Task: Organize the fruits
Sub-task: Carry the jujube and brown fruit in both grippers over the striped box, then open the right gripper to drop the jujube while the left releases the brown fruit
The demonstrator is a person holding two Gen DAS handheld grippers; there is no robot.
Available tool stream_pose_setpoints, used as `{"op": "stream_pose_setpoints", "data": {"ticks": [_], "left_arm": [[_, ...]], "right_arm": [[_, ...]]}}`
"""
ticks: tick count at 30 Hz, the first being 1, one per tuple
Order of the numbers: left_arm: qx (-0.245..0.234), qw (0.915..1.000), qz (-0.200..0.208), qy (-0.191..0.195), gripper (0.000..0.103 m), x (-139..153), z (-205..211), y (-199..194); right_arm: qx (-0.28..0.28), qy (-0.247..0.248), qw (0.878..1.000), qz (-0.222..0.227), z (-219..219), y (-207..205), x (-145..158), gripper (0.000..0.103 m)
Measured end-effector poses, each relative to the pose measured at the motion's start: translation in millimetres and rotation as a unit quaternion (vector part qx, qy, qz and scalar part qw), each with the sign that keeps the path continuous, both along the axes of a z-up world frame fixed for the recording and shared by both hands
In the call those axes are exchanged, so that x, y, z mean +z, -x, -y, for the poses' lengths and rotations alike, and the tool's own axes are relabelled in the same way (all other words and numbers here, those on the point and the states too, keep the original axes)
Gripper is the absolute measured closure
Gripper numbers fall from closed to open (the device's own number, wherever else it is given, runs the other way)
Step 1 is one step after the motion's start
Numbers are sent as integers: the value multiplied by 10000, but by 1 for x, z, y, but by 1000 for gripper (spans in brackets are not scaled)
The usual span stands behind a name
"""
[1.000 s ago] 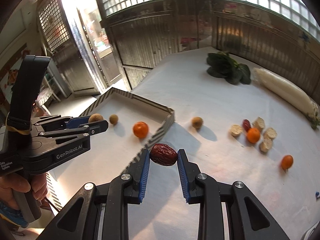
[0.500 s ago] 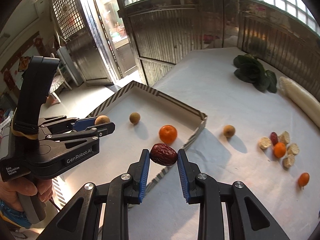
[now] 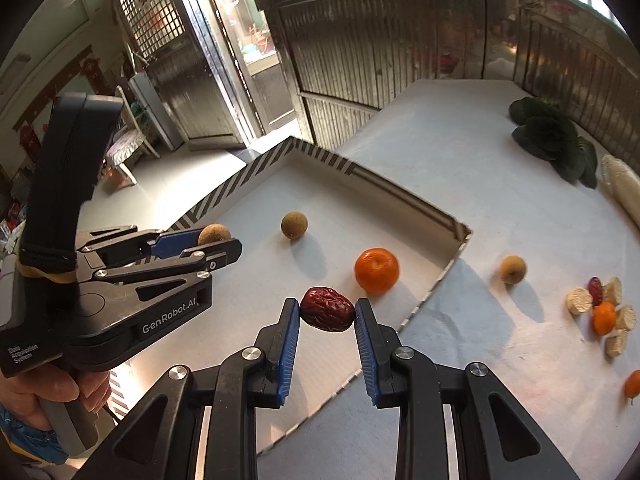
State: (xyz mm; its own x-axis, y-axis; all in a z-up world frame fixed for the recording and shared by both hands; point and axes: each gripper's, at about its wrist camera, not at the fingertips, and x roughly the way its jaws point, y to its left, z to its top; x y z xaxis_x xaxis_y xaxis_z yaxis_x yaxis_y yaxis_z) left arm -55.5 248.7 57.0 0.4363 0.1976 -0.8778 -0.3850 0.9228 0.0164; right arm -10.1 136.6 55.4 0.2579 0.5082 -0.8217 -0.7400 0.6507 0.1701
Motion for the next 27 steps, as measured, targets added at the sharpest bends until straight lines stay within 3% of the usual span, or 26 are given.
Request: {"op": "stream_pose_setpoints", "data": {"ticks": [18, 27], "left_arm": [[108, 9998, -154, -9, 76, -17, -5, -11], [163, 9995, -208, 154, 76, -22, -8, -12]], "right_arm": [[258, 457, 9985, -181, -29, -7, -36, 76], [347, 495, 9980, -159, -36, -8, -39, 74]]}}
